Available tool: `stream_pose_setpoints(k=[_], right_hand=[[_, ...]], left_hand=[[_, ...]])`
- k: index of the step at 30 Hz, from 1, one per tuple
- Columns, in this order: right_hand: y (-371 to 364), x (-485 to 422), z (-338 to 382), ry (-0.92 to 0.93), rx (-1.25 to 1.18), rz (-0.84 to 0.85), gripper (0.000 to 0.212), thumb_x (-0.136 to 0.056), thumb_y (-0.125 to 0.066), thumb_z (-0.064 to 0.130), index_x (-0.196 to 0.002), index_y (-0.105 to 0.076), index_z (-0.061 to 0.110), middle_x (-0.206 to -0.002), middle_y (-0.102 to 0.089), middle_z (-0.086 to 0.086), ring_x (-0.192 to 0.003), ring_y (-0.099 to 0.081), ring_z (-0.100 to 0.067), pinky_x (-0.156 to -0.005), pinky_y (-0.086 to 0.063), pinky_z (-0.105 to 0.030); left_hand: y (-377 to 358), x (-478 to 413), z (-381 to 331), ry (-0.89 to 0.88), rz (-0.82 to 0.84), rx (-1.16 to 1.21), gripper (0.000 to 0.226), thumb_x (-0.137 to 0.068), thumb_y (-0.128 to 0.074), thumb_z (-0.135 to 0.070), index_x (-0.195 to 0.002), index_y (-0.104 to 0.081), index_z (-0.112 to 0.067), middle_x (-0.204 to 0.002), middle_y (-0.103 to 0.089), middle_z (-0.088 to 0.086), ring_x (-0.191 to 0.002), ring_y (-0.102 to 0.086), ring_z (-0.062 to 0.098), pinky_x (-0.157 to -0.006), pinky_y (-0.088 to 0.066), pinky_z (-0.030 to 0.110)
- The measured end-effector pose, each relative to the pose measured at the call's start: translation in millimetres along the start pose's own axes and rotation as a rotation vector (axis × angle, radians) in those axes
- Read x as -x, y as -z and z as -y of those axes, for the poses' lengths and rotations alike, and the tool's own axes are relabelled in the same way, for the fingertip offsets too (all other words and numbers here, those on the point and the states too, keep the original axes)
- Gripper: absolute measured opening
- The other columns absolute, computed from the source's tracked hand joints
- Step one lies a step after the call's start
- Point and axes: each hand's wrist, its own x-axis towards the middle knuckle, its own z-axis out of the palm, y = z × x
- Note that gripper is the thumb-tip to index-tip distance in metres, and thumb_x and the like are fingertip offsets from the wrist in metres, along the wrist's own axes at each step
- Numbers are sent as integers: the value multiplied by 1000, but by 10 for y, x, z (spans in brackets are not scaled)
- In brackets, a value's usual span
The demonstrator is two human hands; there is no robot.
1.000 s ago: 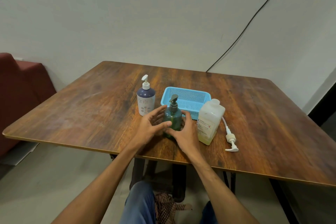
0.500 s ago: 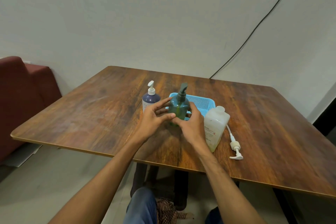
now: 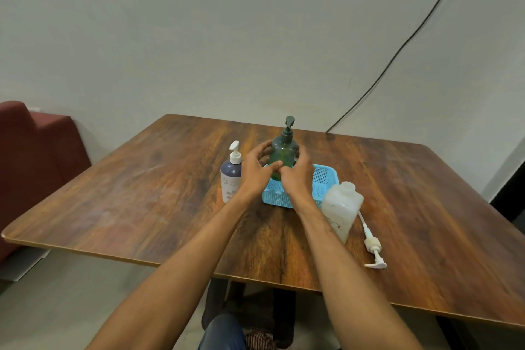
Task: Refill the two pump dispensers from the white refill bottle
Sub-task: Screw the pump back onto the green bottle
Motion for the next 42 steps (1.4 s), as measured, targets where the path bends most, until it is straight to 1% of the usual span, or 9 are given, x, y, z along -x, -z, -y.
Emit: stream_pose_setpoints(k=[4,8,10,20,26,30,34,37,42], right_hand=[[-122,-162,-86,-60,33,-26,52,-88,-67,5,-135,-49,22,-127,-60,-3,-110,-60,-21,-92,-54,-37],[-202,-232,-221,-121,70,-26,52,-87,-70,7,-134,-50,18,-124,-62,-4,-111,-60,-22,-92,-54,-37],[-229,-242,-271,-139,99,-33,49,-86,-72,8,-131,-53,15,-122,-63,-6,-110,-60,-23,-93,-53,-37],[-253,-249,-447,-175,222,6,39,-86,-68,8,-121,-54,13,-117,-62,-8,-109,-59,-26,-93,-52,-44],[-220,-264,-445,-183,261,52,39,-88,-68,10,-124,-54,12,-118,-62,-9,-109,-58,-25,-80,-43,-32],[-214,-263,-436,-189,269,68,40,-89,-67,11,-126,-52,12,-118,-62,-9,-107,-60,-25,-78,-42,-30],[-207,-259,-428,-182,284,78,42,-89,-68,9,-127,-52,12,-118,-61,-8,-109,-58,-25,-83,-46,-33],[-211,-249,-417,-170,286,78,42,-88,-69,9,-126,-52,13,-118,-61,-8,-110,-58,-25,-91,-50,-38],[-198,-194,-391,-150,280,70,51,-86,-70,8,-132,-49,12,-122,-60,-8,-114,-58,-26,-96,-52,-45]], left_hand=[[-88,-152,130,53,-15,-23,57,-87,-69,6,-140,-52,-7,-133,-63,9,-122,-60,17,-102,-51,26],[-110,-231,274,110,1,-35,56,-85,-68,11,-137,-54,-5,-129,-64,9,-119,-61,17,-87,-52,12],[-123,-247,345,134,12,-64,56,-85,-66,12,-137,-53,-6,-130,-63,10,-121,-61,19,-83,-52,10],[-169,-224,408,136,61,-280,60,-82,-67,8,-139,-50,-3,-136,-61,14,-126,-58,24,-104,-49,31],[-176,-185,358,119,57,-317,55,-84,-66,7,-137,-53,-1,-133,-63,14,-122,-61,22,-93,-45,19],[-173,-151,312,114,53,-350,47,-86,-65,6,-132,-57,-2,-127,-66,9,-110,-60,9,-83,-44,10],[-176,-118,288,89,25,-373,40,-86,-66,8,-125,-61,2,-118,-69,11,-100,-62,10,-64,-44,-1],[-173,-95,274,76,24,-385,41,-86,-65,9,-127,-59,4,-116,-67,8,-100,-59,9,-63,-42,-3],[-171,-55,269,54,5,-389,42,-88,-63,8,-129,-56,6,-124,-67,18,-98,-56,8,-64,-41,-2]])
